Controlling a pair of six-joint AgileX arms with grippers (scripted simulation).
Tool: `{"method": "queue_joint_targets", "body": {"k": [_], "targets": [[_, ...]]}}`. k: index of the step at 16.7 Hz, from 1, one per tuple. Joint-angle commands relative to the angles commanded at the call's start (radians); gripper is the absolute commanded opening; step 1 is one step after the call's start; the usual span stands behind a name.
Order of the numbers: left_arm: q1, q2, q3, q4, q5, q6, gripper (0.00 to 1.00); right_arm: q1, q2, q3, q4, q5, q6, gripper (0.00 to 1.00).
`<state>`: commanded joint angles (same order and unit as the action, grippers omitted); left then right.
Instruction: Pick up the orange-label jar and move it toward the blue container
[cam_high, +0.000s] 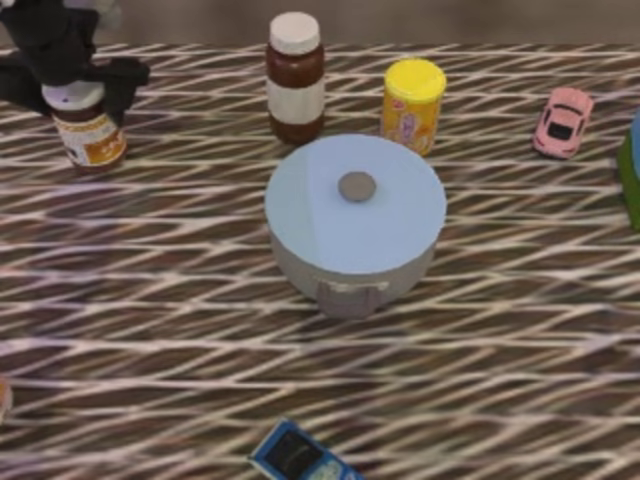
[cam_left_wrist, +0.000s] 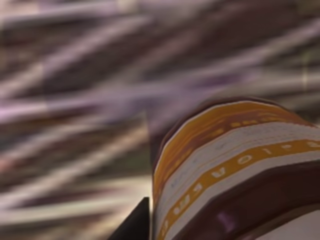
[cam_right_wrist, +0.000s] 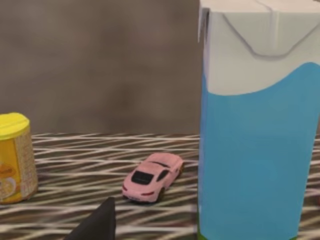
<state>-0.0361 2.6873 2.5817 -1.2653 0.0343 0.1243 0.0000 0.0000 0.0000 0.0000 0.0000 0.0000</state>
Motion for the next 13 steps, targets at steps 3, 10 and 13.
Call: {"method": "queue_joint_targets", "body": {"k": [3, 10, 13], "targets": [[0.0, 0.0, 0.0, 0.0, 0.0, 0.0, 0.02, 0.0, 0.0, 0.0, 0.0, 0.0, 0.0, 1.0], [0.0, 0.0, 0.0, 0.0, 0.0, 0.0, 0.0, 0.0, 0.0, 0.0, 0.0, 0.0, 0.0, 1.0], [-0.002, -0.002, -0.002, 0.0, -0.001, 0.001, 0.0, 0.0, 0.0, 0.0, 0.0, 0.0, 0.0, 1.0]]}}
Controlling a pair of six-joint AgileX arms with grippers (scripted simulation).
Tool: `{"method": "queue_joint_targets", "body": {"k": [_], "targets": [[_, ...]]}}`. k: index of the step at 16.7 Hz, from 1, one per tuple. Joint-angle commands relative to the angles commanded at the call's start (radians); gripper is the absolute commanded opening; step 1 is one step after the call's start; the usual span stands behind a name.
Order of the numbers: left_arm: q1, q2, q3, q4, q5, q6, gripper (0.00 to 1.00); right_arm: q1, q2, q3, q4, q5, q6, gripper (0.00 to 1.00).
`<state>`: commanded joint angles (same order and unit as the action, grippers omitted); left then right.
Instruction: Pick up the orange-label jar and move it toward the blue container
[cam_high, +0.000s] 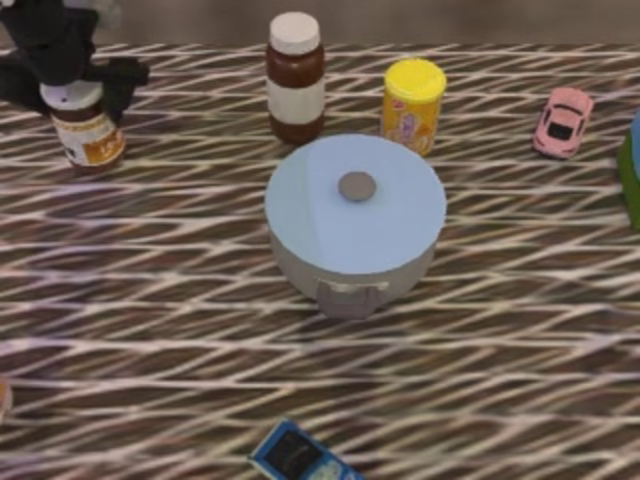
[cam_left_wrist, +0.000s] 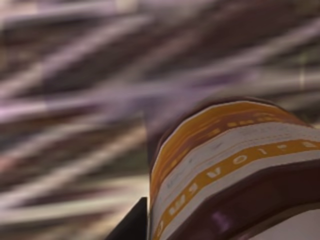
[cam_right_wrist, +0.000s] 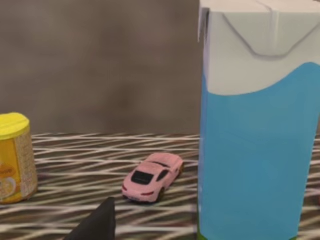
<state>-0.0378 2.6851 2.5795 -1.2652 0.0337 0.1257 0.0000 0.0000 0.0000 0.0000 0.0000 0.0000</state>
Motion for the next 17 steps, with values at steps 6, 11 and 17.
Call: {"method": "queue_joint_targets", "body": {"k": [6, 11, 17], "targets": [[0.008, -0.217, -0.23, 0.018, -0.006, -0.001, 0.0, 0.0, 0.0, 0.0, 0.0, 0.0, 0.0, 1.0], [0.016, -0.497, -0.536, 0.039, -0.007, -0.003, 0.0, 0.0, 0.0, 0.0, 0.0, 0.0, 0.0, 1.0], [0.02, -0.573, -0.614, 0.041, -0.008, -0.004, 0.0, 0.0, 0.0, 0.0, 0.0, 0.0, 0.0, 1.0]]}}
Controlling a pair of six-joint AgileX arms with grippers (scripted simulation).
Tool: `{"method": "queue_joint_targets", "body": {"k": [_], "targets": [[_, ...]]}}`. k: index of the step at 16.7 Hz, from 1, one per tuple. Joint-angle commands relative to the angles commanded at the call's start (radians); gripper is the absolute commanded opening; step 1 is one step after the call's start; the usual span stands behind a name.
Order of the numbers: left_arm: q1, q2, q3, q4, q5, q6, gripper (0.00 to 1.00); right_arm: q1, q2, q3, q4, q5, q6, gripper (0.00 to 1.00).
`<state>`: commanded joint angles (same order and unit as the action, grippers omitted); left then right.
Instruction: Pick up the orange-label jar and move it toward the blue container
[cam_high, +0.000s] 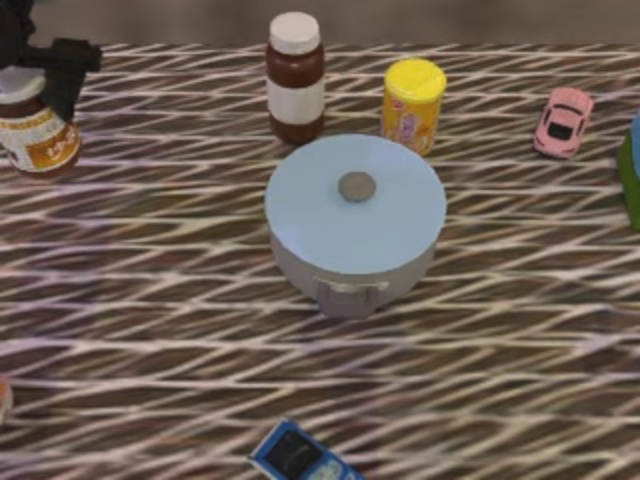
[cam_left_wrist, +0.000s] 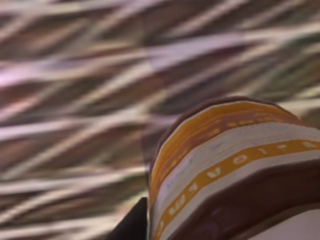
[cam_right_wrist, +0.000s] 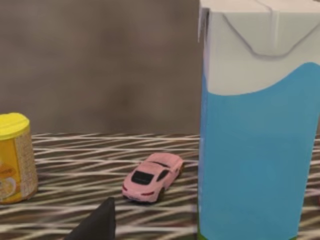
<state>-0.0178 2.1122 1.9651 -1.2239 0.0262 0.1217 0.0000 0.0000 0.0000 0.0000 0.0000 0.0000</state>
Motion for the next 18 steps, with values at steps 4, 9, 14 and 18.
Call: {"method": "queue_joint_targets", "body": {"k": [4, 9, 14, 18], "targets": [[-0.028, -0.005, -0.025, 0.019, -0.009, -0.034, 0.0, 0.0, 0.0, 0.0, 0.0, 0.0, 0.0, 1.0], [-0.157, -0.047, -0.178, 0.124, -0.047, -0.217, 0.0, 0.0, 0.0, 0.0, 0.0, 0.0, 0.0, 1.0], [-0.281, -0.089, -0.328, 0.226, -0.08, -0.4, 0.0, 0.0, 0.0, 0.0, 0.0, 0.0, 0.0, 1.0], [-0.294, -0.094, -0.345, 0.237, -0.083, -0.419, 0.0, 0.0, 0.0, 0.0, 0.0, 0.0, 0.0, 1.0]]}}
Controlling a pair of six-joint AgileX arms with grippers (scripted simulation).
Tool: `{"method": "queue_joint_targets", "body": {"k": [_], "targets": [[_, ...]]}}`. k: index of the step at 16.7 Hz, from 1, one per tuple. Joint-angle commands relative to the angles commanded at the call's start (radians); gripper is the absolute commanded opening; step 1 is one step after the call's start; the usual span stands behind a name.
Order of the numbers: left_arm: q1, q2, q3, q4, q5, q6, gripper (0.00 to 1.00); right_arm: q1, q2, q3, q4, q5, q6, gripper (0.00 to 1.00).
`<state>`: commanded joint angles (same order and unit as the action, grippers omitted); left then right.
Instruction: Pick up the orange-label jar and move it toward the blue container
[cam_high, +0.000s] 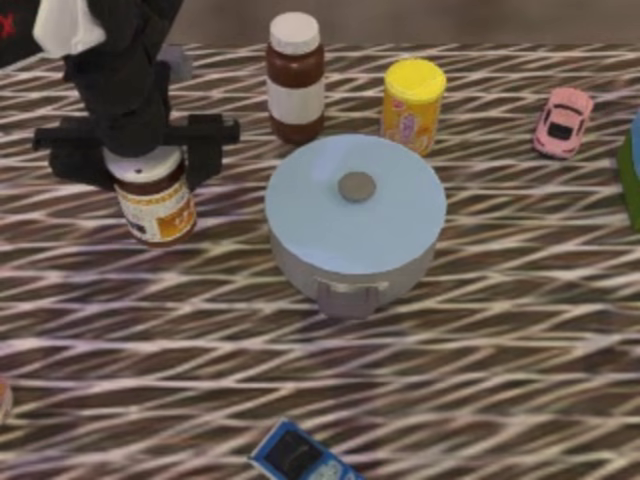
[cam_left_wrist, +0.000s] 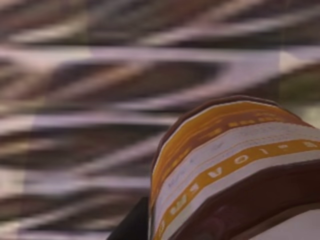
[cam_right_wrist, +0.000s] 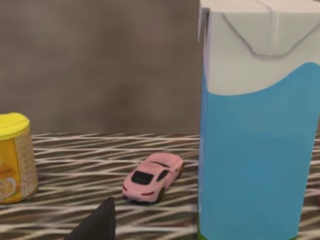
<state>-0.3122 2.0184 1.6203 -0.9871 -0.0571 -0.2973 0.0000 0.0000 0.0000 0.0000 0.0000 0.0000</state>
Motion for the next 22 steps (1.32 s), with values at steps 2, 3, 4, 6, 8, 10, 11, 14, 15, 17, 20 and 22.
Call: {"method": "queue_joint_targets", "body": {"k": [2, 3, 4, 6, 8, 10, 11, 14, 15, 17, 20, 22], "targets": [[0.005, 0.006, -0.001, 0.001, 0.002, 0.003, 0.0, 0.0, 0.0, 0.0, 0.0, 0.0, 0.0, 1.0], [0.006, 0.011, -0.01, 0.015, 0.0, 0.002, 0.0, 0.0, 0.0, 0.0, 0.0, 0.0, 0.0, 1.0], [0.007, 0.019, -0.024, 0.037, -0.001, 0.003, 0.0, 0.0, 0.0, 0.0, 0.0, 0.0, 0.0, 1.0], [0.005, 0.039, -0.059, 0.098, -0.001, 0.007, 0.0, 0.0, 0.0, 0.0, 0.0, 0.0, 0.0, 1.0], [0.006, 0.059, -0.09, 0.152, 0.001, 0.007, 0.0, 0.0, 0.0, 0.0, 0.0, 0.0, 0.0, 1.0], [0.006, 0.067, -0.102, 0.169, 0.002, 0.007, 0.0, 0.0, 0.0, 0.0, 0.0, 0.0, 0.0, 1.0], [0.006, 0.067, -0.102, 0.169, 0.002, 0.007, 0.0, 0.0, 0.0, 0.0, 0.0, 0.0, 0.0, 1.0], [0.006, 0.067, -0.102, 0.169, 0.002, 0.007, 0.08, 0.0, 0.0, 0.0, 0.0, 0.0, 0.0, 1.0], [0.006, 0.067, -0.102, 0.169, 0.002, 0.007, 0.15, 0.0, 0.0, 0.0, 0.0, 0.0, 0.0, 1.0], [0.006, 0.067, -0.102, 0.169, 0.002, 0.007, 0.3, 0.0, 0.0, 0.0, 0.0, 0.0, 0.0, 1.0], [0.006, 0.067, -0.102, 0.169, 0.002, 0.007, 0.53, 0.0, 0.0, 0.0, 0.0, 0.0, 0.0, 1.0], [0.006, 0.067, -0.102, 0.169, 0.002, 0.007, 0.68, 0.0, 0.0, 0.0, 0.0, 0.0, 0.0, 1.0]]}}
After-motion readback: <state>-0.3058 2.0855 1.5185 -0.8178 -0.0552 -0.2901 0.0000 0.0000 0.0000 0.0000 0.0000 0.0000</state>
